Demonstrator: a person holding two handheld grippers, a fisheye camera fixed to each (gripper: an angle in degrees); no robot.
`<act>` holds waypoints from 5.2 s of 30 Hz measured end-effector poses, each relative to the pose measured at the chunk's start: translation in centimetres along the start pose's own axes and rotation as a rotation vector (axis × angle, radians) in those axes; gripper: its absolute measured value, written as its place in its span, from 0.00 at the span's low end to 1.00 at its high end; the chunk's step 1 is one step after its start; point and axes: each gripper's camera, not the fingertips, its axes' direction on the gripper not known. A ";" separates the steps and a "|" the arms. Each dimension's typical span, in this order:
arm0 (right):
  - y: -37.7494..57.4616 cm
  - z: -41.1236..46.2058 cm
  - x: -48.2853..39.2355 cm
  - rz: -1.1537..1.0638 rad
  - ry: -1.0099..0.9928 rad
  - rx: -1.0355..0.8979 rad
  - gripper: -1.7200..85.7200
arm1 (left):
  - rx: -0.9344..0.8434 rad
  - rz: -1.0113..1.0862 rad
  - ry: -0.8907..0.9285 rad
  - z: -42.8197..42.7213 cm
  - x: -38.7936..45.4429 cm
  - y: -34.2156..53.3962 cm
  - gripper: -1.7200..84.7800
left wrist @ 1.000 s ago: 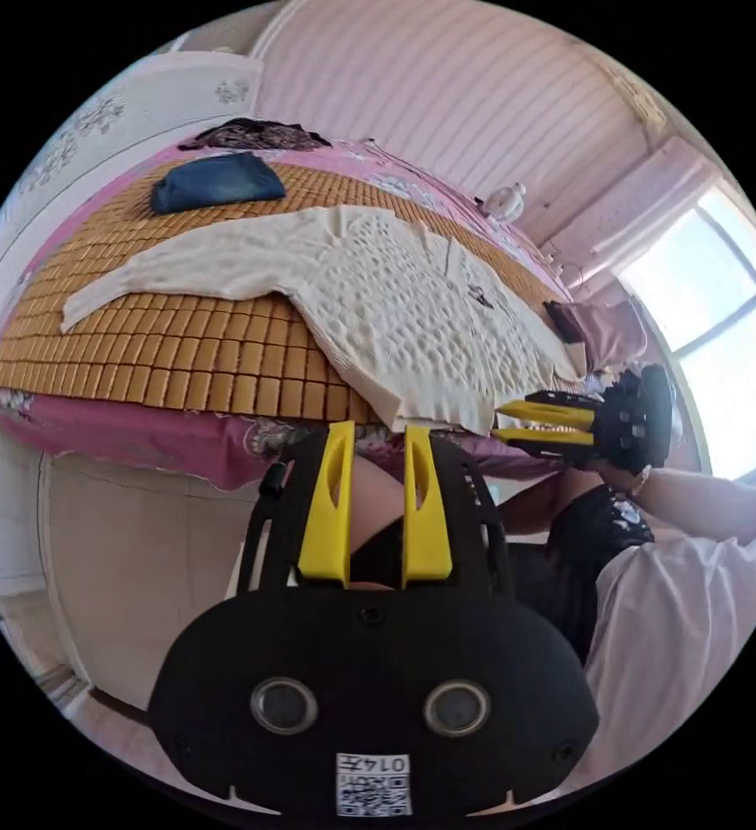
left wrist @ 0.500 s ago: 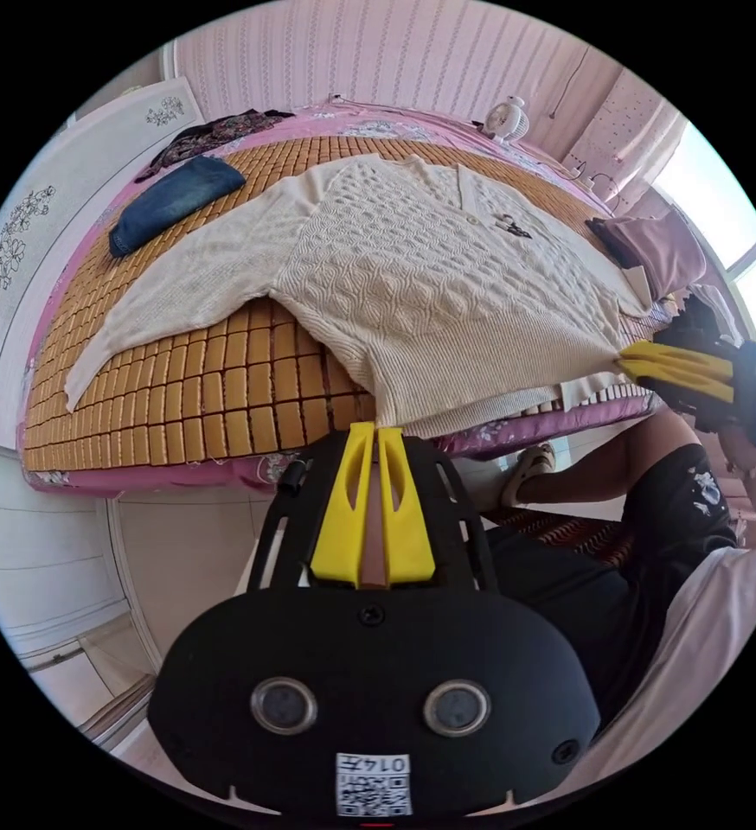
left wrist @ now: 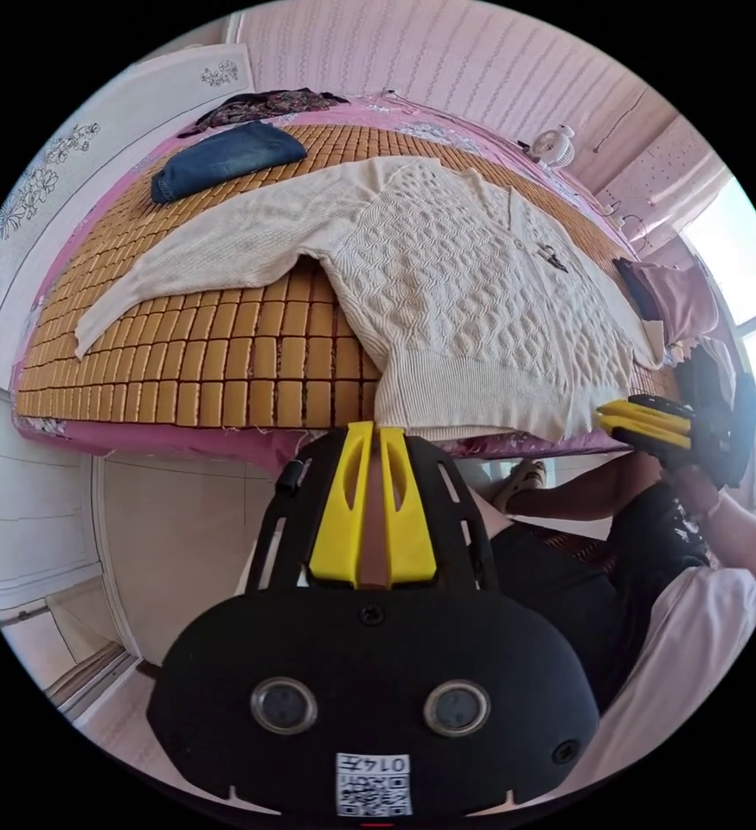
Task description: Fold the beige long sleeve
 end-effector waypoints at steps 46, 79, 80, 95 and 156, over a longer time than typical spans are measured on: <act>25.9 -10.8 36.5 1.111 0.351 0.148 0.05 | -0.181 0.581 0.032 17.4 24.7 -7.3 0.08; 21.7 -10.0 14.7 0.578 0.393 0.209 0.01 | 0.851 1.521 -1.405 -5.1 33.9 14.4 0.01; 20.7 -9.6 13.4 0.530 0.374 0.223 0.01 | 0.866 1.517 -1.417 -5.3 33.5 15.4 0.01; 10.2 -2.3 -2.2 0.035 0.242 0.147 0.02 | 0.673 0.771 -0.819 -10.6 18.3 14.4 0.01; -3.9 10.1 -5.8 0.033 0.106 0.043 0.09 | 0.045 0.432 -0.023 -13.3 1.3 -3.5 0.04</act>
